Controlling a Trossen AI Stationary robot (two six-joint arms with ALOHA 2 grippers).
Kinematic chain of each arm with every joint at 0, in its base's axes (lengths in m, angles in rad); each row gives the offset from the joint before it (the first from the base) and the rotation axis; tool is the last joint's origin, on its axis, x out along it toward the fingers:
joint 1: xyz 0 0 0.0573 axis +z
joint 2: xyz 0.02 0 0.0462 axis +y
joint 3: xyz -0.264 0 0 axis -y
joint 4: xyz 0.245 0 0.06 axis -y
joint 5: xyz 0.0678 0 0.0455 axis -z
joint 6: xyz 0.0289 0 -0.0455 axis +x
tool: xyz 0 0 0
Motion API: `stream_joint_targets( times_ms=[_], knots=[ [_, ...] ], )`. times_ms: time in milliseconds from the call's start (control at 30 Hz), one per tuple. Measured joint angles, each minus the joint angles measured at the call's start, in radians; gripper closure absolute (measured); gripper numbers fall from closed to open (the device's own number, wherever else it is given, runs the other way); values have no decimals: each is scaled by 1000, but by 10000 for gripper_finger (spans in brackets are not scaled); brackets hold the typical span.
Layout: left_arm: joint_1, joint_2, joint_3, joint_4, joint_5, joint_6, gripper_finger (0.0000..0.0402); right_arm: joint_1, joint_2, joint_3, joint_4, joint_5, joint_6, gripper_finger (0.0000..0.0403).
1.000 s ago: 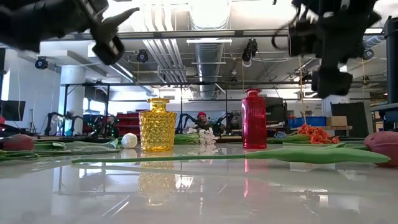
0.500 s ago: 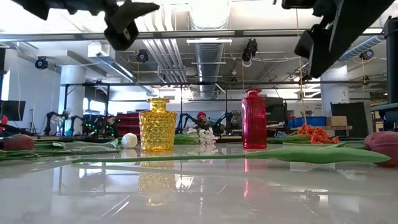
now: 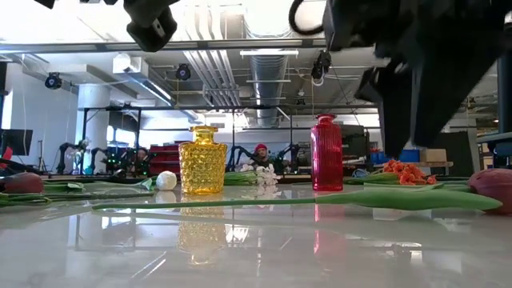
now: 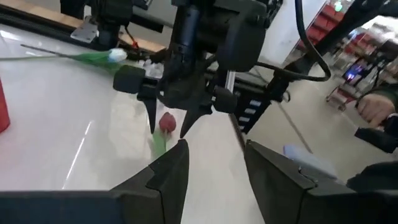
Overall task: Sort flowers into vase by color
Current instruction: Put the right red tulip into the yellow flower vase
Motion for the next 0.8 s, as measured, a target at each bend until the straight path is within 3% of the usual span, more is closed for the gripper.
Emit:
stream_joint_targets(
  times_ms=[267,400,533,800],
  knots=[
    [-1,6,3,-33,-11,16,254,0,100,5,-2,0,8,174],
    [-1,9,4,-31,-13,21,254,0,124,4,-1,1,0,194],
    [-1,15,4,-30,-13,21,254,0,127,3,1,1,-1,244],
    [0,13,3,-31,-16,15,254,0,124,2,0,-4,-30,382]
  ],
)
